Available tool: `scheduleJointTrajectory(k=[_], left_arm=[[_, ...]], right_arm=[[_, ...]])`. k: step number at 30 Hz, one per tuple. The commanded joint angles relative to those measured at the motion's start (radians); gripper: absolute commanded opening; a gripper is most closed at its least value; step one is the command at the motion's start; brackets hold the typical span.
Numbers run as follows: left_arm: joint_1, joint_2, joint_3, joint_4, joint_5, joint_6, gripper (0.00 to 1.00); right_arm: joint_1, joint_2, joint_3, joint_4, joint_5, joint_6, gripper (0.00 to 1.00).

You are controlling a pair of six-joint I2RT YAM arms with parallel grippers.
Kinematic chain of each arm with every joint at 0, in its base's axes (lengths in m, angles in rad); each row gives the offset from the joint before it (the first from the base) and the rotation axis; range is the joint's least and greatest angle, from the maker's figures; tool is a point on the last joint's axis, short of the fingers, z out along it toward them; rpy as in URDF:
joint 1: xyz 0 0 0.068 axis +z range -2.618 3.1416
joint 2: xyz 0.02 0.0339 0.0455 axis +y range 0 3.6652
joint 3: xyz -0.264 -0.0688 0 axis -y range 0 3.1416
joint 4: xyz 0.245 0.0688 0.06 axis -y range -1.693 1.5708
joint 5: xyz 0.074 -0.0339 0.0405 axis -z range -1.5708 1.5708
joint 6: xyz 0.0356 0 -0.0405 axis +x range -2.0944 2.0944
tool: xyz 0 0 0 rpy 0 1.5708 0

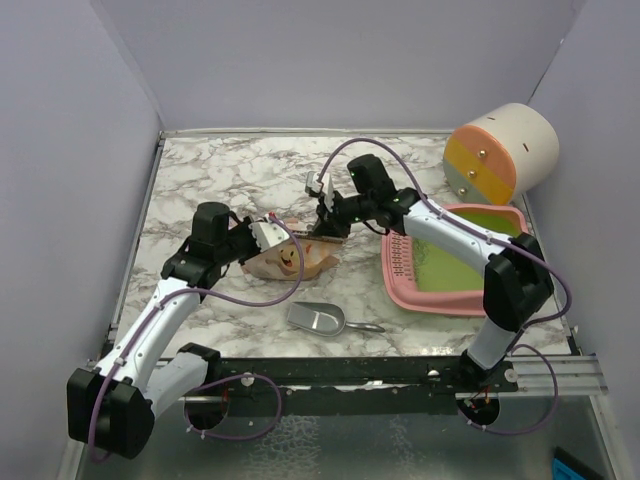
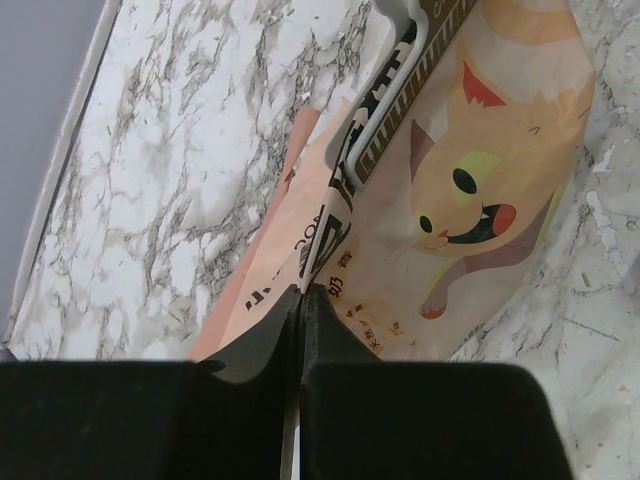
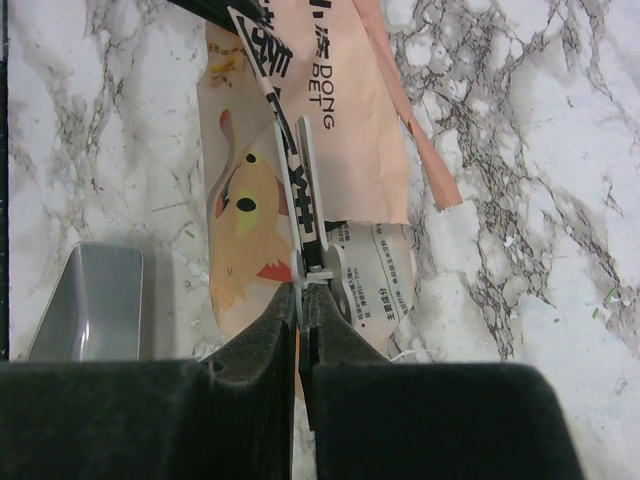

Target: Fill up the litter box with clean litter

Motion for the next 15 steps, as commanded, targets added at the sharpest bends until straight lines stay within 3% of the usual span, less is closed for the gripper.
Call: scheduleJointTrajectory(k=[1,15], left_arm=[[-0.005,-0.032,-0.008,0.108,0.007,-0.03,0.0],[-0.007,-0.06,-0.024,0.108,0.002,-0.031,0.0]], right_arm=[[-0.001,-0.082,-0.056,0.038,0.06,0.054,0.01],[-0.002,-0.218,-0.09,0.082,0.172,0.144,0.01]])
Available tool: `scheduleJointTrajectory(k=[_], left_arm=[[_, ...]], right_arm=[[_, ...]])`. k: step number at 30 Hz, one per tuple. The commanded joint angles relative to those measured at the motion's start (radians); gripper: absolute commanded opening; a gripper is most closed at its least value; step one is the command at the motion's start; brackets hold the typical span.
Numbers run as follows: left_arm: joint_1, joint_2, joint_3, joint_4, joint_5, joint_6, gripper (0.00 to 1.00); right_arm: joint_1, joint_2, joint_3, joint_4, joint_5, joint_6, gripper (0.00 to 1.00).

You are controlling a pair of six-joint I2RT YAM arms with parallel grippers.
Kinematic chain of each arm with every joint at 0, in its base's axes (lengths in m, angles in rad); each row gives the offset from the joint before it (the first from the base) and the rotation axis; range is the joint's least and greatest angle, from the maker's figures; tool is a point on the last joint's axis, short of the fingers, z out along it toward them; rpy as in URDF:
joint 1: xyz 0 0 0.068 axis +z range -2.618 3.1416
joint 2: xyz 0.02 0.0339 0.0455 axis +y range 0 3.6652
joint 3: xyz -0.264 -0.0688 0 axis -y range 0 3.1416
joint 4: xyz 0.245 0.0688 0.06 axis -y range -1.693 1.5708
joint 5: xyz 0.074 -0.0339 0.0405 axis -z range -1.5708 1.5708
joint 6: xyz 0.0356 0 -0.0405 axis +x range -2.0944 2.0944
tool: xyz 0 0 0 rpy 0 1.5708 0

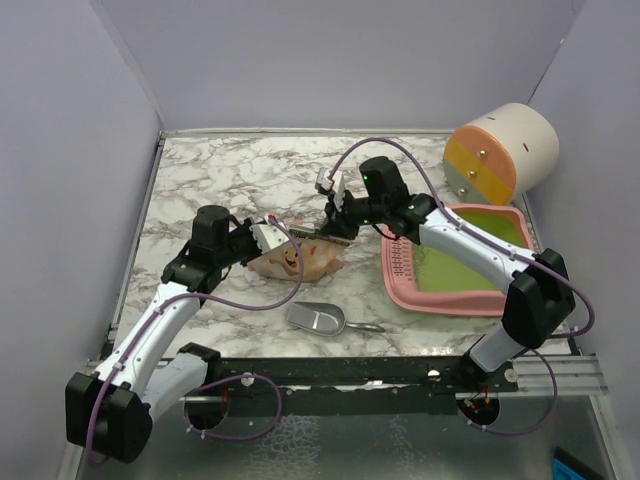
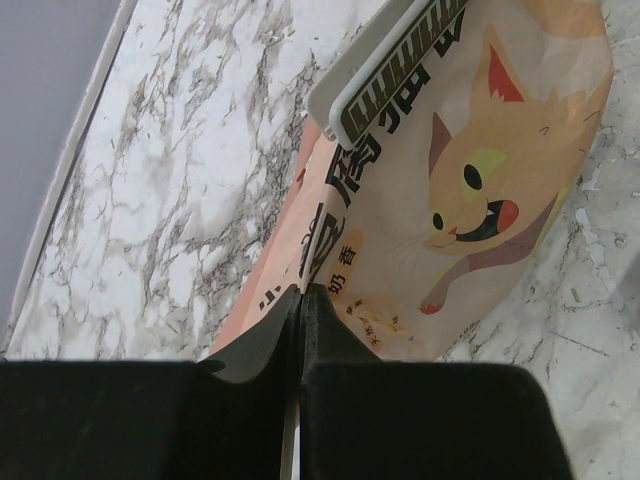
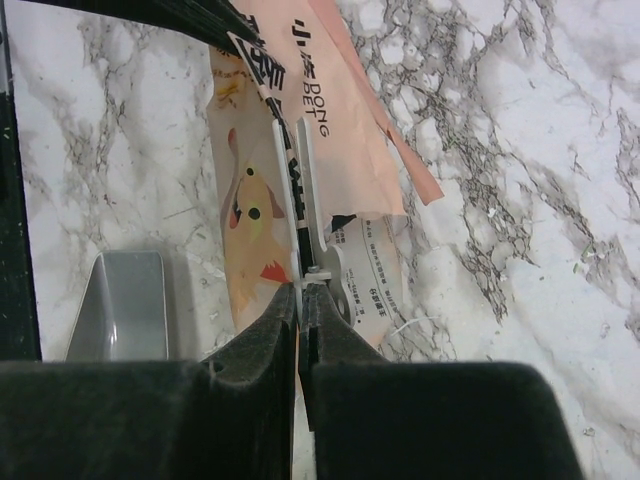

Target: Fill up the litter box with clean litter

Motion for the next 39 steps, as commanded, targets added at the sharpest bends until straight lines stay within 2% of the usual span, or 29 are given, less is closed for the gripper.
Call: scheduleJointTrajectory(k=[1,6,12,18,23,26,28,29,31,33,34,35,39], left_arm=[[0.003,-0.032,0.009,0.057,-0.007,-0.005,0.0],[0.002,-0.036,0.01,0.052,-0.019,0.0,0.0],[0.002,-0.045,0.031,0.041,-0.03,-0.003,0.0],[0.002,-0.059,0.061,0.064,-0.005,-0.057,0.0],[0.002,-0.062,0.057,0.149,-0.041,-0.162,0.0],[0.001,-0.062,0.069,0.186,-0.051,-0.271,0.07],[0.002,-0.054,0.092,0.21,-0.141,-0.404,0.29],[0.001,-0.045,0.116,0.207,-0.21,-0.491,0.33],[0.002,-0.008,0.201,0.133,-0.391,-0.662,0.34],[0.002,0.057,0.323,-0.006,-0.52,-0.746,0.25],[0.003,0.084,0.371,-0.058,-0.557,-0.784,0.24],[0.004,0.106,0.4,-0.09,-0.556,-0.806,0.25],[0.005,0.167,0.446,-0.132,-0.481,-0.9,0.43]], right_arm=[[-0.009,-0.079,-0.002,0.072,0.119,0.07,0.01],[-0.028,-0.139,-0.035,0.182,0.185,0.135,0.01],[-0.058,-0.144,-0.007,0.235,0.304,0.177,0.01],[-0.079,0.011,0.126,0.157,0.462,0.181,0.01],[-0.121,0.236,0.303,0.034,0.539,0.26,0.01],[-0.157,0.351,0.376,-0.019,0.514,0.331,0.01],[-0.175,0.403,0.398,-0.03,0.5,0.368,0.01],[-0.182,0.427,0.402,-0.026,0.492,0.382,0.01],[-0.197,0.457,0.411,-0.024,0.478,0.408,0.01],[-0.209,0.479,0.416,-0.024,0.468,0.423,0.01],[-0.215,0.488,0.415,-0.02,0.468,0.428,0.01],[-0.218,0.495,0.415,-0.018,0.47,0.43,0.01],[-0.239,0.525,0.427,-0.022,0.471,0.437,0.01]])
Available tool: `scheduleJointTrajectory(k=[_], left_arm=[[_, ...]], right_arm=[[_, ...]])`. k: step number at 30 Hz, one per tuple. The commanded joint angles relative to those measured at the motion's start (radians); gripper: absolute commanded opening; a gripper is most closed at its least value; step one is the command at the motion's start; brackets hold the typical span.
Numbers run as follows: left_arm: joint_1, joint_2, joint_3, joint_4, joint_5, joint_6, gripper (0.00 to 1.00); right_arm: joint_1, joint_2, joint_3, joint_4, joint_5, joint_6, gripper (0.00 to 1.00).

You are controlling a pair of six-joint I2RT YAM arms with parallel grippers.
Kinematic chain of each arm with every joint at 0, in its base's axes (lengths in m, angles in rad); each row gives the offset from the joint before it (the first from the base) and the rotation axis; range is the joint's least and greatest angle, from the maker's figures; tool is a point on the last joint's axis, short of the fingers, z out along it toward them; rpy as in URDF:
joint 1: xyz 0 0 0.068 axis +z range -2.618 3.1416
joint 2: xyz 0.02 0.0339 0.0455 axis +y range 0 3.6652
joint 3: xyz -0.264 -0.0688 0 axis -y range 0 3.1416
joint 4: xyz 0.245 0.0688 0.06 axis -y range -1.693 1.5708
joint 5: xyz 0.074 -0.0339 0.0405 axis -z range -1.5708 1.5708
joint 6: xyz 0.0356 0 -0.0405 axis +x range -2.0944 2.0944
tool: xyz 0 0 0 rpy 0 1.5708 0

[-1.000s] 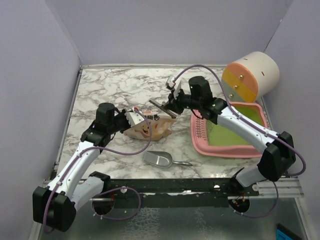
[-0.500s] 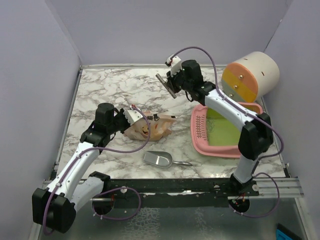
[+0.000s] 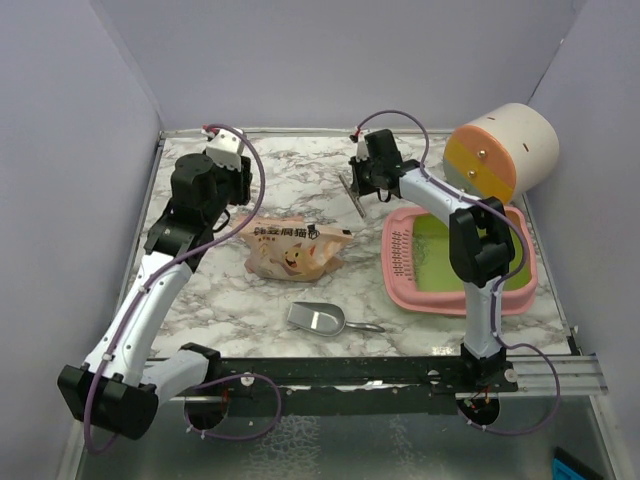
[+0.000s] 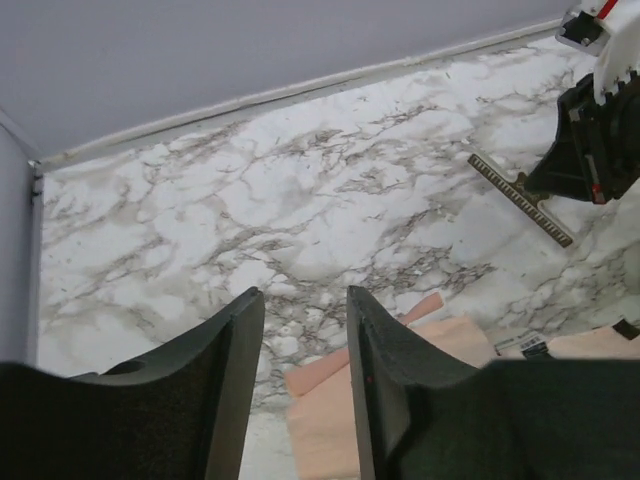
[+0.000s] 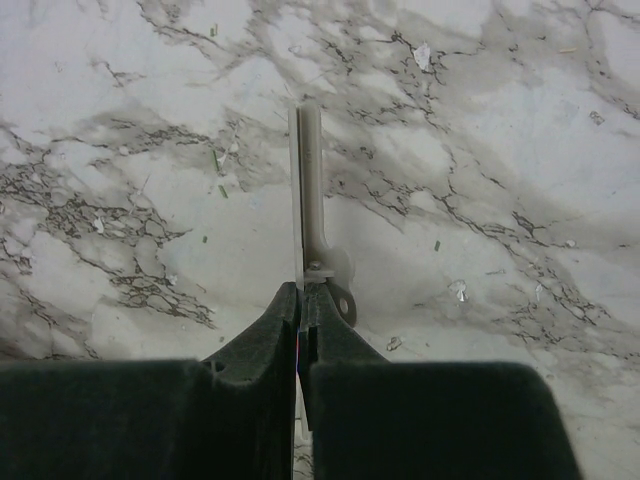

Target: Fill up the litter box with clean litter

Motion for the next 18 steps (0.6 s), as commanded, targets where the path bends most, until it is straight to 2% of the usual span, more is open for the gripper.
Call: scheduleJointTrajectory(k=[1,2,4,11,18], left_arm=[[0.002,0.066,0.032,-0.129,-0.063,-0.23,0.5],[0.006,0.073,0.032,-0.134,-0.049,-0.26,0.61],[0.018,0.085,0.03,-0.144,0.009,-0.31,0.69],[0.084,0.093,-0.01,-0.179,0.107,-0.409,0.7],[0.294,0.063,-0.09,-0.161,0.286,-0.48,0.71]], right_arm=[[-0.015,0.033,0.063,0.002,-0.002,0.035,0.03],[-0.018,0.038,0.067,0.0,-0.002,0.032,0.06],[-0.022,0.044,0.068,-0.003,-0.007,0.018,0.11],[-0.043,0.067,0.073,-0.003,-0.04,0.003,0.14],[-0.047,-0.016,-0.017,0.046,-0.074,0.021,0.34]])
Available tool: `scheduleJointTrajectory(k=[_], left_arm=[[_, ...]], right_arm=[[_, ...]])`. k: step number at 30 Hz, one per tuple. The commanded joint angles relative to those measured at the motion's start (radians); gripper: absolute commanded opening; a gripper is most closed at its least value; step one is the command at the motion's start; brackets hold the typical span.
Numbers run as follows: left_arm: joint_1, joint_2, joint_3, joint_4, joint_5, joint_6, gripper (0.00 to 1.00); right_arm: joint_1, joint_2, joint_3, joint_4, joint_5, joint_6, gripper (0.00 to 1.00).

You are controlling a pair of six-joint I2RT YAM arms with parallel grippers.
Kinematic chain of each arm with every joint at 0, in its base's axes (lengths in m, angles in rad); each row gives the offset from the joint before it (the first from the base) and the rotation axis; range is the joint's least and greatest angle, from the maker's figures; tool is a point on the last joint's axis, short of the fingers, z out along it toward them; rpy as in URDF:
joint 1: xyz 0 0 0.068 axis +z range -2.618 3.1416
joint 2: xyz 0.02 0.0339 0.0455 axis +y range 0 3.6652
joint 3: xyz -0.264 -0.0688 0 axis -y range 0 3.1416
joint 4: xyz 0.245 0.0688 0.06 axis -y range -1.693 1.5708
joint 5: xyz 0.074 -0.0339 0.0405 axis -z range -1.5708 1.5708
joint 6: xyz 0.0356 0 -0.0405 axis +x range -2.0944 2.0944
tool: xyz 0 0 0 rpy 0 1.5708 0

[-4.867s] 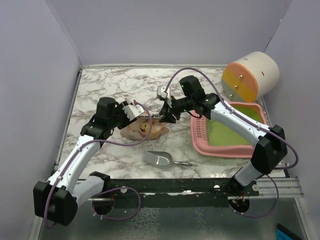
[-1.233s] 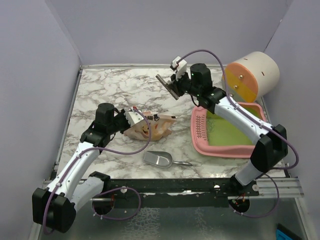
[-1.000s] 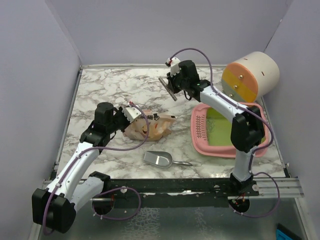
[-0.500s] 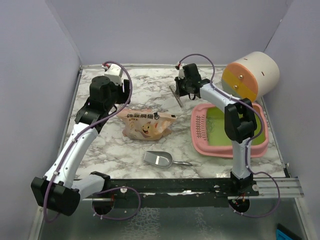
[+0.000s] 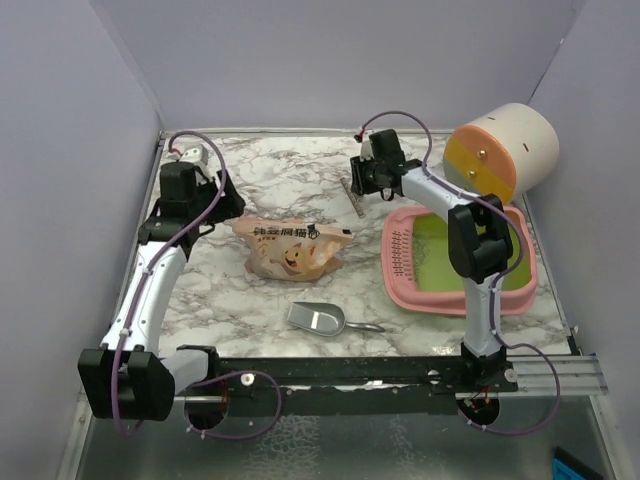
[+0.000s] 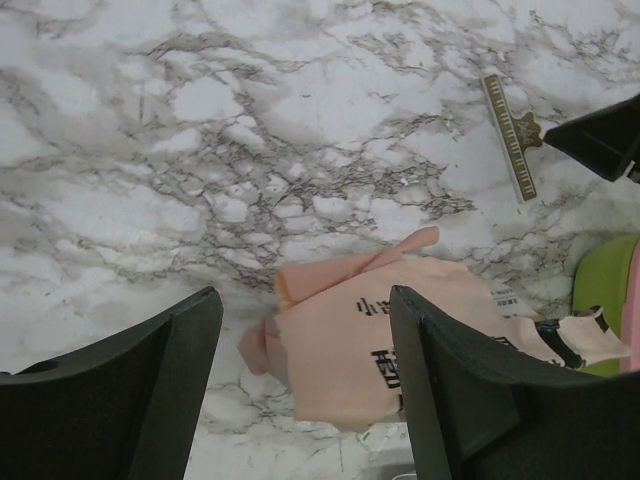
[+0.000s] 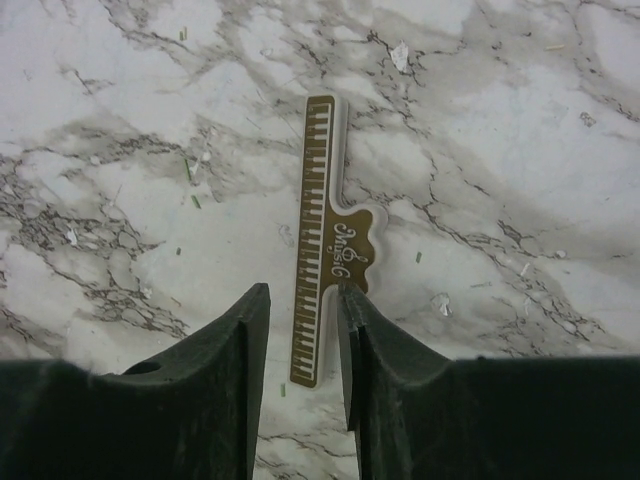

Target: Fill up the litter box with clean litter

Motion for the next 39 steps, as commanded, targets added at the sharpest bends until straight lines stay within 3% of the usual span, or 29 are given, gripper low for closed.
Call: scheduleJointTrajectory(k=[1,6,10,13,18,25,29,36,39], left_arm=[[0.12,-0.042,-0.051,0.016,0.158,-0.079,0.71],[0.239,-0.014,-0.107,0.074,0.394,-0.175,0.72],[0.292,0.016,-0.211,0.238,0.61,-0.354,0.72],[0.296,0.035,-0.274,0.352,0.655,-0.438,0.72],[0.295,0.099,-0.279,0.412,0.7,-0.443,0.69],[0.293,0.126,-0.34,0.777,0.86,-0.513,0.48],[0.279,0.171,-0.316,0.81,0.937,-0.511,0.36],[0.238,0.152,-0.295,0.847,0.954,-0.46,0.33],[0.223,0.124,-0.305,0.853,0.922,-0.397,0.2]], right_arm=[[-0.005,-0.101,-0.089,0.069,-0.068,0.013,0.36],[-0.006,-0.293,-0.243,0.105,-0.15,0.016,0.41],[-0.006,-0.444,-0.374,0.111,-0.182,0.011,0.42],[-0.004,-0.562,-0.456,0.129,-0.201,0.002,0.45],[-0.004,-0.708,-0.531,0.112,-0.245,0.022,0.45],[-0.004,-0.789,-0.609,0.11,-0.348,0.043,0.42],[-0.004,-0.816,-0.629,0.101,-0.339,0.036,0.41],[-0.004,-0.825,-0.643,0.103,-0.376,0.021,0.41],[-0.004,-0.801,-0.621,0.11,-0.441,0.015,0.44]])
